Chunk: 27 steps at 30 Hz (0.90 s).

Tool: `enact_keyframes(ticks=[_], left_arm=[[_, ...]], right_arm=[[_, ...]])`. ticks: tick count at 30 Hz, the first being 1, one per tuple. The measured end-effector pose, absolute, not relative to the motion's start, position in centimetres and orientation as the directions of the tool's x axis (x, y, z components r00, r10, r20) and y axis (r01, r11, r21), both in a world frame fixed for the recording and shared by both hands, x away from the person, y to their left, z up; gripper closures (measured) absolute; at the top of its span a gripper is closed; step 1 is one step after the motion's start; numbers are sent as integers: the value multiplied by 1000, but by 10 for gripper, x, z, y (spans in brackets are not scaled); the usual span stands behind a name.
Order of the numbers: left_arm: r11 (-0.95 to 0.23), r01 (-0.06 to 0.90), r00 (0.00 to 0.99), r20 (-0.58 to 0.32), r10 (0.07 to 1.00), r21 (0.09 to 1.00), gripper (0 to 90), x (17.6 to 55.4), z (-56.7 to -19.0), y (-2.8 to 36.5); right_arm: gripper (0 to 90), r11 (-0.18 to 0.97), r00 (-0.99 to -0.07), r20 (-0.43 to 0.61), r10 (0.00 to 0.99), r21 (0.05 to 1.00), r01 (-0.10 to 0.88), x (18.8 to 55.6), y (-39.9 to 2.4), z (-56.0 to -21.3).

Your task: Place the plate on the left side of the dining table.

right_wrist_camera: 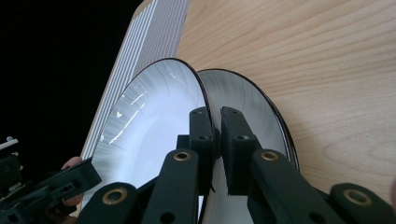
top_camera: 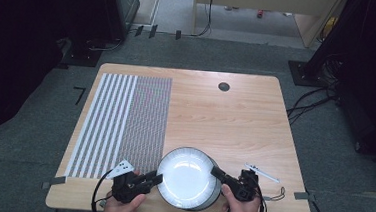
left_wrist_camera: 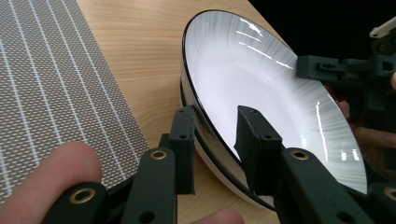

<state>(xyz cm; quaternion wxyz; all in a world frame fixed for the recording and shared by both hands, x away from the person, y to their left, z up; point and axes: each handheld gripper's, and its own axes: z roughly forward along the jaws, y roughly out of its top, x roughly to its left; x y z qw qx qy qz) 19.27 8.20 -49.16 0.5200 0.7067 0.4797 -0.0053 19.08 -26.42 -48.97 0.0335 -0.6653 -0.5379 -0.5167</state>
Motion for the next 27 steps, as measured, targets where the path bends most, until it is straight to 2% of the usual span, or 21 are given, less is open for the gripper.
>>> enact_keyframes(ticks=[4, 27], left_arm=[[30, 706, 513, -540, 668, 707, 705, 195, -486, 85], [67, 722, 469, -558, 685, 689, 715, 215, -448, 119]], right_arm=[[843, -410, -122, 717, 686, 520, 749, 193, -261, -483], [840, -377, -175, 723, 669, 533, 758, 225, -230, -449]])
